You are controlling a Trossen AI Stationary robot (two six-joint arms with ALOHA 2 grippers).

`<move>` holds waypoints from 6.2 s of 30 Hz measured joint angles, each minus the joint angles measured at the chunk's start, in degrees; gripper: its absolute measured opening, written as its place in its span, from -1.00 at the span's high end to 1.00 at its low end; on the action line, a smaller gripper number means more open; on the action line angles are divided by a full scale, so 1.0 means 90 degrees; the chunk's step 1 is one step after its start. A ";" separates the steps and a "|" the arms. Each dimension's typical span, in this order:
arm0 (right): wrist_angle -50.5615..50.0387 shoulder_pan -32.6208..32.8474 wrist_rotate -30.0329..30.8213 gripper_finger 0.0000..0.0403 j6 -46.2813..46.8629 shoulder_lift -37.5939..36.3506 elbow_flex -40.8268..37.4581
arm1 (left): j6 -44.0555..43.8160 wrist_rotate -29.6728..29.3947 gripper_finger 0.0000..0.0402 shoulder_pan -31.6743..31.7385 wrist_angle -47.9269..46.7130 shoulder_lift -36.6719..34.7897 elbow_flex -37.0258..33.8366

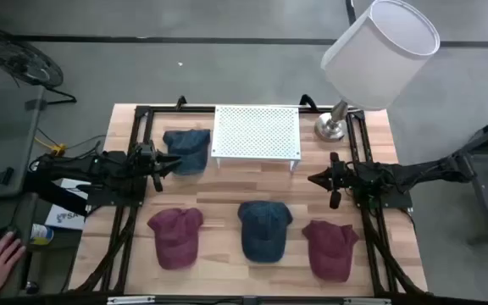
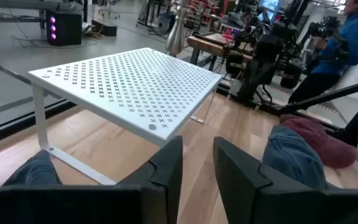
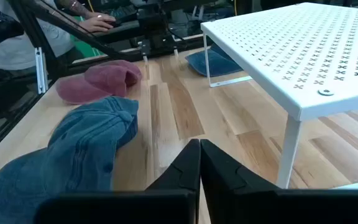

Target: Pick & Place hat

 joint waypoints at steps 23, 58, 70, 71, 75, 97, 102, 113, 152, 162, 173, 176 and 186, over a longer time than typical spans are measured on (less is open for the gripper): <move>0.0000 -0.0001 -0.0001 0.99 0.0000 0.0000 0.0000 | 0.0000 -0.0002 0.55 0.0000 0.0000 0.0000 0.0000; -0.0001 -0.0002 -0.0001 0.99 0.0000 0.0000 0.0000 | -0.0001 0.0000 0.55 0.0001 0.0000 0.0000 0.0000; 0.0001 -0.0002 -0.0001 0.99 0.0000 0.0000 0.0000 | -0.0001 -0.0001 0.55 0.0000 -0.0001 0.0002 0.0001; 0.0001 0.0000 -0.0002 0.99 0.0000 0.0000 0.0001 | 0.0000 -0.0002 0.55 0.0002 0.0000 0.0001 0.0000; -0.0001 0.0000 0.0000 0.99 0.0000 0.0000 0.0000 | 0.0000 -0.0002 0.55 0.0000 0.0000 0.0002 0.0000; 0.0091 0.0003 -0.0002 0.99 0.0002 0.0000 0.0002 | 0.0000 0.0000 0.55 0.0000 0.0000 0.0002 0.0001; 0.0195 0.0003 -0.0292 0.99 0.1252 0.0000 0.0188 | -0.0002 -0.0002 0.55 0.0002 0.0000 0.0002 0.0000; -0.1064 0.0005 -0.0897 0.99 0.2252 0.0381 0.1222 | 0.0000 -0.0002 0.55 0.0000 0.0000 0.0002 0.0000; -0.4694 0.1726 -0.3097 0.25 0.4338 0.2095 0.2717 | -0.0001 -0.0002 0.55 0.0000 -0.0002 0.0001 0.0002; -0.4781 0.2317 -0.3190 0.00 0.5059 0.3015 0.2717 | -0.0001 -0.0002 0.55 0.0001 -0.0002 0.0002 0.0001; -0.5174 0.2315 -0.3136 0.00 0.7299 0.3488 0.2717 | -0.0001 -0.0002 0.55 0.0000 -0.0002 0.0002 0.0000; -0.5174 0.2312 -0.3014 0.00 0.7723 0.3563 0.2717 | 0.0000 -0.0002 0.55 0.0000 -0.0002 0.0000 0.0000; -0.4800 0.2563 -0.3259 0.00 0.9177 0.3943 0.2717 | 0.0000 0.0000 0.55 0.0001 -0.0002 0.0001 0.0001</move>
